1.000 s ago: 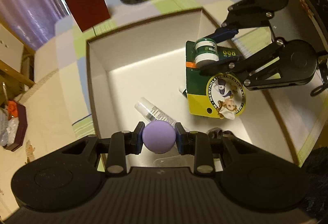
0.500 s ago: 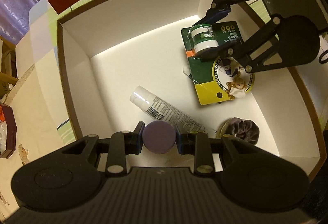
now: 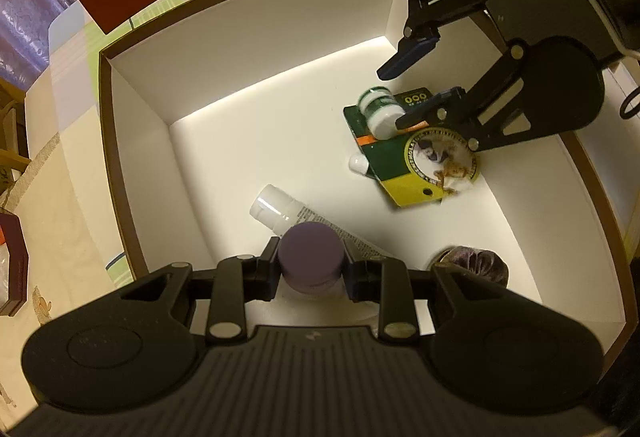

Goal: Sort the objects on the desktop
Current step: 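Open both grippers to drop the purple tube and card into the box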

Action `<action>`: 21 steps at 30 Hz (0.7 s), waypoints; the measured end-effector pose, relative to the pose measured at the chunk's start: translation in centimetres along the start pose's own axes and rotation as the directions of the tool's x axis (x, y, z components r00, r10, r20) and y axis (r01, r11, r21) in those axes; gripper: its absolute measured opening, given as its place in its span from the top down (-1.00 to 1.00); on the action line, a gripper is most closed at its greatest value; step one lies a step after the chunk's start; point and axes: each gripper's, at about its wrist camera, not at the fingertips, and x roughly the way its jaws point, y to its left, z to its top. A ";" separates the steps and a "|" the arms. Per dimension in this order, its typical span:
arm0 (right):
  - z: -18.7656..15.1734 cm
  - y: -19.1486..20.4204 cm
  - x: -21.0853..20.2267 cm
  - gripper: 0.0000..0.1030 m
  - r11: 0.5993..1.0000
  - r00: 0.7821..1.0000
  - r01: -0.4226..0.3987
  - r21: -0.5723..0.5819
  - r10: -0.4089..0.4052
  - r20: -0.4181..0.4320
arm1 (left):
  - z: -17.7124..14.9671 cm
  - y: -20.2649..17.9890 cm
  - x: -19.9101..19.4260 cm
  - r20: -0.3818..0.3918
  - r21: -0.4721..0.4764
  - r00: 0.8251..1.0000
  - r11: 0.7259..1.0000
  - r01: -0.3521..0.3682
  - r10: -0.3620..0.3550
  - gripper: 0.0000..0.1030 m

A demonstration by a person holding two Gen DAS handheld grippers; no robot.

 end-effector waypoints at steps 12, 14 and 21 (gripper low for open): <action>0.0 0.0 -1.6 -0.34 0.998 0.993 0.063 0.030 -0.066 0.097 | 0.6 0.3 1.8 -0.049 -0.033 0.998 0.998 -0.050 0.048 0.50; -0.1 0.2 -1.7 -0.34 0.998 0.993 0.060 0.030 -0.062 0.098 | 0.5 0.5 1.9 -0.053 -0.042 0.997 0.997 -0.060 0.058 0.49; -0.4 1.0 -1.8 -0.34 0.998 0.994 0.047 0.029 -0.050 0.100 | -0.3 0.2 1.9 -0.068 -0.031 0.995 0.996 -0.081 0.079 0.48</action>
